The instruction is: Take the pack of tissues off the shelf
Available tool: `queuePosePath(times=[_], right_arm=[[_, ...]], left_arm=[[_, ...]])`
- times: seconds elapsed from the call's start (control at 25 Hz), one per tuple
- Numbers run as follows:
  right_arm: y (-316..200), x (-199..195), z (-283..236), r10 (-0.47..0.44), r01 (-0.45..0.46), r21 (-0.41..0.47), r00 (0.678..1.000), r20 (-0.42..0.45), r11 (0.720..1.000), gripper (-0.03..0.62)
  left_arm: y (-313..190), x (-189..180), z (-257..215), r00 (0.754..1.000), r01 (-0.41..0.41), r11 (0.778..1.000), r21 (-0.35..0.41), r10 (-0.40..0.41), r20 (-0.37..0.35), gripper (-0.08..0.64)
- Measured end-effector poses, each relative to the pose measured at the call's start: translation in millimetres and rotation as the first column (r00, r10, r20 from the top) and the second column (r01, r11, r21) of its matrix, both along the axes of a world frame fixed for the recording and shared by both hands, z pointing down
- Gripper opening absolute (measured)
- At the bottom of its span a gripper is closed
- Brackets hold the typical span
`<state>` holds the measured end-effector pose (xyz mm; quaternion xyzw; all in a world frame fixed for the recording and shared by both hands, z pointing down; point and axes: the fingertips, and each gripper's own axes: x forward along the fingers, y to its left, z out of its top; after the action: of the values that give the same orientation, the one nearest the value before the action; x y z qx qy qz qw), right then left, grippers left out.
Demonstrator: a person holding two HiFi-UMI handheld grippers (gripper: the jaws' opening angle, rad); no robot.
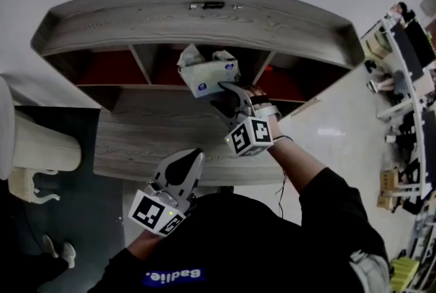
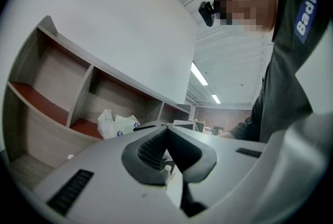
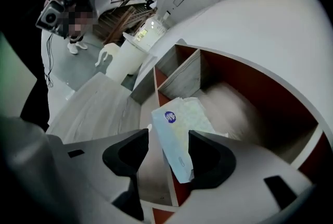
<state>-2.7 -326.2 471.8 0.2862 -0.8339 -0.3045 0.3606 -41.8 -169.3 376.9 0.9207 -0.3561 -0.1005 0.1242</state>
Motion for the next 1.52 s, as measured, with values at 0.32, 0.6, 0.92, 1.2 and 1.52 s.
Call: queuePosePath(times=[0.32, 0.6, 0.92, 1.2, 1.52], right_arm=[[-20.4, -6.2, 16.2, 0.039, -0.014, 0.132, 0.981, -0.192, 0.991, 0.252], [-38.0, -4.8, 37.0, 0.068, -0.007, 0.201, 0.953, -0.297, 0.980, 0.253], [-41.5, -3.5, 37.6, 0.098, -0.050, 0.177, 0.957, -0.273, 0.983, 0.159], [-32.3, -1.7, 24.4, 0.110, -0.082, 0.138, 0.972, -0.206, 0.987, 0.066], [-16.2, 9.7, 1.0, 0.145, -0.138, 0.100, 0.987, -0.071, 0.985, 0.060]], left_arm=[[7.4, -11.6, 0.5, 1.000, 0.023, 1.000, 0.000, -0.023, 0.005, 0.002], [13.3, -17.5, 0.0, 1.000, 0.031, 1.000, 0.002, -0.031, 0.003, 0.002], [16.7, -21.7, -3.1, 0.999, 0.036, 0.999, 0.008, -0.036, 0.006, 0.002], [19.0, -23.7, -6.4, 0.999, 0.035, 0.999, 0.015, -0.035, 0.008, 0.002], [23.5, -20.9, -9.3, 1.000, 0.018, 1.000, 0.023, -0.018, 0.010, 0.002]])
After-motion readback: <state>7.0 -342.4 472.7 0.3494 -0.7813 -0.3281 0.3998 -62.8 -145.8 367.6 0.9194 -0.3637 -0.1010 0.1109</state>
